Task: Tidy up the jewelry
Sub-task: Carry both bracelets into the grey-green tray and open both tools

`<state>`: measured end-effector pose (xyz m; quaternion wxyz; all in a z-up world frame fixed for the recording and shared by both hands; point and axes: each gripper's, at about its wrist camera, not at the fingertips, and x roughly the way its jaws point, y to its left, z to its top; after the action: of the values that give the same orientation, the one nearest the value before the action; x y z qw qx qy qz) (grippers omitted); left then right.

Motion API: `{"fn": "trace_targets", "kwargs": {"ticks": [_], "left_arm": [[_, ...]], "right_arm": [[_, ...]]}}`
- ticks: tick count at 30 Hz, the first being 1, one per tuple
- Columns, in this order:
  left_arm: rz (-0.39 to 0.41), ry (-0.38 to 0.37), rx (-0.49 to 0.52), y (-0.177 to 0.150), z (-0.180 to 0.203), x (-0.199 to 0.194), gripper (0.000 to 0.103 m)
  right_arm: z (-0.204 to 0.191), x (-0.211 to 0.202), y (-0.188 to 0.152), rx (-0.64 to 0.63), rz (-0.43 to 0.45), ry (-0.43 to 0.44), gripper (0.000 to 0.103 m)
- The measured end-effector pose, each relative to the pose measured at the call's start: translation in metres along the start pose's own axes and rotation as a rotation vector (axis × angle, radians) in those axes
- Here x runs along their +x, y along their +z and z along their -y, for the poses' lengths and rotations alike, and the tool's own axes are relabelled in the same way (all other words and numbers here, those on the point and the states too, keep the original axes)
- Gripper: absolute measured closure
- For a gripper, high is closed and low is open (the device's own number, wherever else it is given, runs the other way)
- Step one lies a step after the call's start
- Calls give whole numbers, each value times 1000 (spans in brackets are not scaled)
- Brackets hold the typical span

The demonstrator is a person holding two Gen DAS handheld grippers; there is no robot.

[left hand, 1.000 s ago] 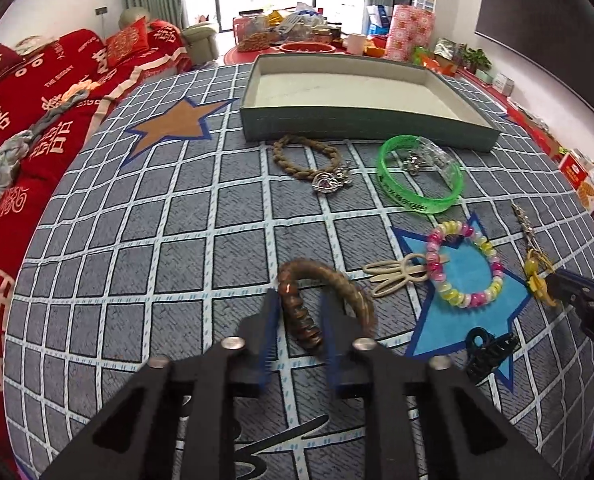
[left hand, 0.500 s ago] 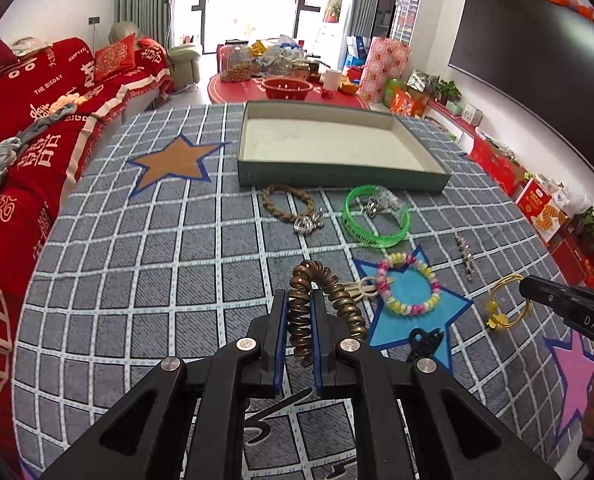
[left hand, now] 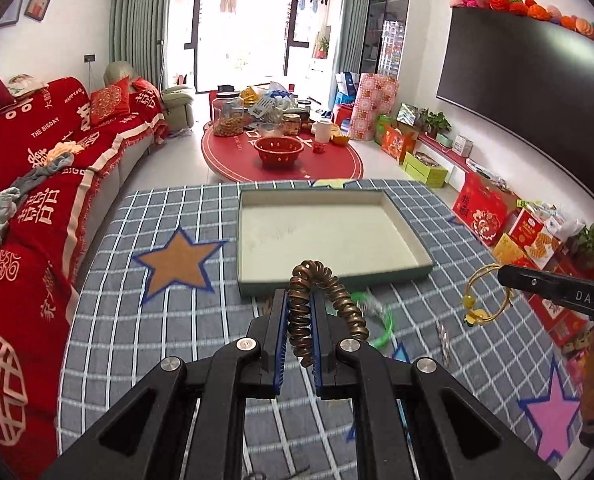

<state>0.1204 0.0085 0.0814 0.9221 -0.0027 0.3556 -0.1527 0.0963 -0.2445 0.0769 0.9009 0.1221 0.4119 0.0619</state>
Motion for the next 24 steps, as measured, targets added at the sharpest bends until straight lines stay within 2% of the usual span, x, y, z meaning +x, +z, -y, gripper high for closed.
{"fn": "trace_targets", "kwargs": {"ticks": [7, 11, 18, 24], "left_arm": [[-1, 61, 10, 54, -6, 55, 80], [-25, 79, 20, 76, -9, 104, 80], [-111, 95, -11, 72, -14, 184, 80], [-168, 114, 7, 56, -9, 226, 80]], "right_arm": [[7, 38, 64, 52, -12, 51, 97], [19, 79, 92, 115, -37, 87, 97], [37, 155, 106, 182, -99, 99, 97], [57, 204, 98, 187, -148, 41, 97]]}}
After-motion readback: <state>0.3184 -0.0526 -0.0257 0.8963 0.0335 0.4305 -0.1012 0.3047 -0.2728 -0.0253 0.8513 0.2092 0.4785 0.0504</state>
